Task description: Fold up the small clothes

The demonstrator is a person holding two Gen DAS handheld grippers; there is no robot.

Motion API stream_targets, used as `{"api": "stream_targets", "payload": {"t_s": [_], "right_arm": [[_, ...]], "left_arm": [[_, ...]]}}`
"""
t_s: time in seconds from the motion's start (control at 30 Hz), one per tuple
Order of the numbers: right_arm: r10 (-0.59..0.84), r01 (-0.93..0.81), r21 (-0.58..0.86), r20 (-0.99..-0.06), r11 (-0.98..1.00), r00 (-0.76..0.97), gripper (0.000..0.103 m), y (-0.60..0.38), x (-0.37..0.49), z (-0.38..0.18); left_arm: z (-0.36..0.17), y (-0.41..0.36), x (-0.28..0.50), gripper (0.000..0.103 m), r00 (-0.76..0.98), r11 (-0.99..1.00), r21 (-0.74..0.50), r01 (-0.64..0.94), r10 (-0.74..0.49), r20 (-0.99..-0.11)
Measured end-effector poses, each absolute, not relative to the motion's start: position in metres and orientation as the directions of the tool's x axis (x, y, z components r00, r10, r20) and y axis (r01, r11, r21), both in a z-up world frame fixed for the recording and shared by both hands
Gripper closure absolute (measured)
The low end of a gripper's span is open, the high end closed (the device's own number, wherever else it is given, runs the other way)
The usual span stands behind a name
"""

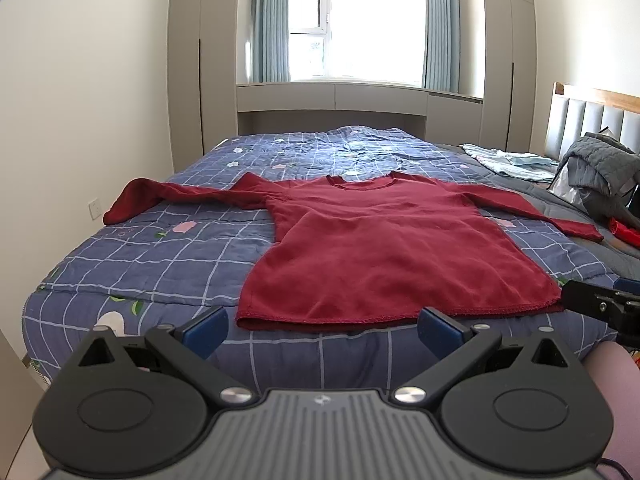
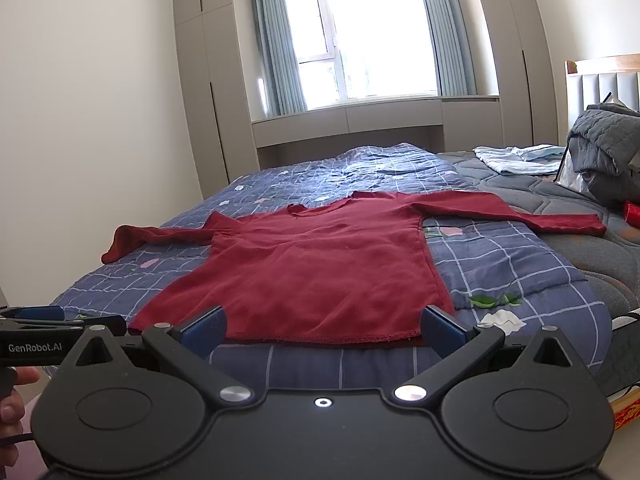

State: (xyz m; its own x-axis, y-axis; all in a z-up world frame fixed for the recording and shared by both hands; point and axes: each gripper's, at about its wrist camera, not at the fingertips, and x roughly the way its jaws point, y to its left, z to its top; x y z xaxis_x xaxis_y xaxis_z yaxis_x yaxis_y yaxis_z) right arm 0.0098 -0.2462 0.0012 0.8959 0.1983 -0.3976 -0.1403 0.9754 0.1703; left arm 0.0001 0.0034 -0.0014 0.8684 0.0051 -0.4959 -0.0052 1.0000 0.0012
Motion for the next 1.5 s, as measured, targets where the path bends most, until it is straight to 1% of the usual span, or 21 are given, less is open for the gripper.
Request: {"api": "stream_targets", "payload": {"t_s": [1.5], "right_arm": [[0.198,-0.137,0.175,-0.404,0.975,0.893,0.0,-0.2445,0.0093,0.0001]], "left_arm": [[-0.0018,0.0049,-0.0002,0.001,0.868,1.0,0.004,-0.013,0.013,-0.497]]}}
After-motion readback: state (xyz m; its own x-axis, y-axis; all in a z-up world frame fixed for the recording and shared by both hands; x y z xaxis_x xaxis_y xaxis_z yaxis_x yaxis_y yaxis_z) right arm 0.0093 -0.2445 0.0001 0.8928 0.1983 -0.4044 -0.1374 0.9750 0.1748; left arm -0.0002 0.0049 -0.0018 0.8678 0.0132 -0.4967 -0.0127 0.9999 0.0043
